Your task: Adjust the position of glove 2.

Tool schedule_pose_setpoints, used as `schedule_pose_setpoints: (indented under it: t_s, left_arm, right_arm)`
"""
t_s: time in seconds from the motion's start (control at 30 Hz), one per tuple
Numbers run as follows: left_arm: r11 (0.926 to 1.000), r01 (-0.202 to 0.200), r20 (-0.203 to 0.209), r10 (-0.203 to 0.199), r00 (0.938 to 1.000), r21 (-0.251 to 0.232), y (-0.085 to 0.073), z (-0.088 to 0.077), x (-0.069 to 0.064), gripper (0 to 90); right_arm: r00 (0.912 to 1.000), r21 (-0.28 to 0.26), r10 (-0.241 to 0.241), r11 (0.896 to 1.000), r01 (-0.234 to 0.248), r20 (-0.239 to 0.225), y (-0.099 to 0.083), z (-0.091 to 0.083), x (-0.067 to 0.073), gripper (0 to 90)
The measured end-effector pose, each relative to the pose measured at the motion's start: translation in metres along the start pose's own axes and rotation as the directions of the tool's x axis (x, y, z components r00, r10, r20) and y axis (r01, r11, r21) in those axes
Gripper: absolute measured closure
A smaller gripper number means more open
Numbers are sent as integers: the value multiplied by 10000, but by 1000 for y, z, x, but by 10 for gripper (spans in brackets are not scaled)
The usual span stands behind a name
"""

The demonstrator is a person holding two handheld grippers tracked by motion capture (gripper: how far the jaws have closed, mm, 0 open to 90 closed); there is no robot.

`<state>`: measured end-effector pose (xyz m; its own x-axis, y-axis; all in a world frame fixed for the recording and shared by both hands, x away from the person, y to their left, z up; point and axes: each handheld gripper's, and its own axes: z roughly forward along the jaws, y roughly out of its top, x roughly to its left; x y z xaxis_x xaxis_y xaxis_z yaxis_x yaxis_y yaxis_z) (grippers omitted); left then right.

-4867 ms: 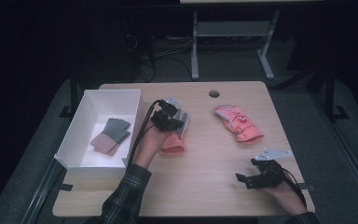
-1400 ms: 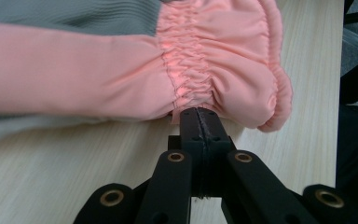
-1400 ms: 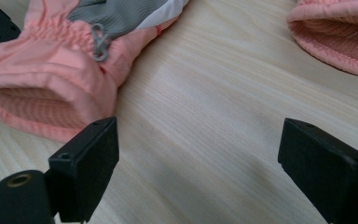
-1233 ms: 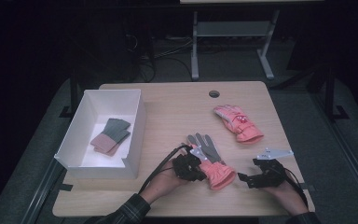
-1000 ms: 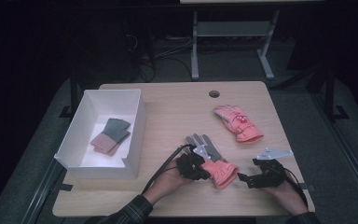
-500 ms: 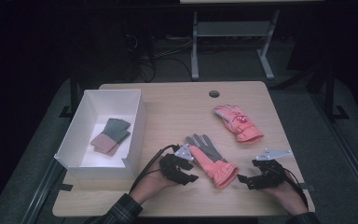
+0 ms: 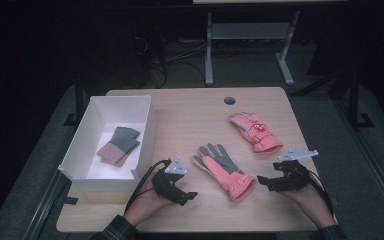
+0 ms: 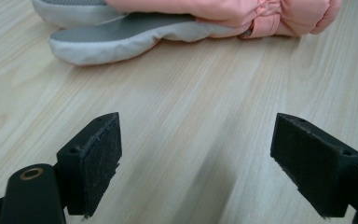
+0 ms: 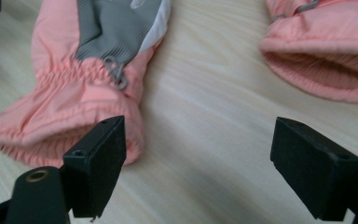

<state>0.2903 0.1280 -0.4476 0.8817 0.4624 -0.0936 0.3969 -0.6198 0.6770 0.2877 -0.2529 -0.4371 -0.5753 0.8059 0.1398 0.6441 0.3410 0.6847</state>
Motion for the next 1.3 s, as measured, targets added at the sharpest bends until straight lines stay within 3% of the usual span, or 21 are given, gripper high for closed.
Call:
schedule_pose_setpoints:
  t_s: [0.17,0.3,0.7,0.9,1.07,1.17,1.3]
  left_arm:
    - [9997,-191,-19,192,9998,170,0,1,2,155]
    - [10000,-69,-73,69,9999,14,1,3,2,155]
    - [9999,-72,-1,72,10000,122,1,7,3,157]
    - [9999,-23,43,23,10000,127,2,8,2,160]
    - [9996,-122,67,120,9999,250,1,8,1,161]
    - [9997,-114,40,114,9999,213,1,7,2,161]
    - [9996,-103,42,102,9999,276,1,7,3,162]
  right_arm:
    - [10000,-108,11,9999,-9,98,16,-2,-8,255]
    - [9998,-218,-174,9996,175,52,37,0,-20,303]
    - [9998,-238,-98,9997,94,-169,71,20,-51,410]
    - [9995,-686,-75,9976,54,-302,91,29,-69,487]
    - [9995,-636,302,9975,-300,20,105,47,-88,549]
    - [9990,-719,444,9964,-449,-88,105,56,-95,554]
    - [9969,-344,775,9964,-780,-163,102,77,-103,509]
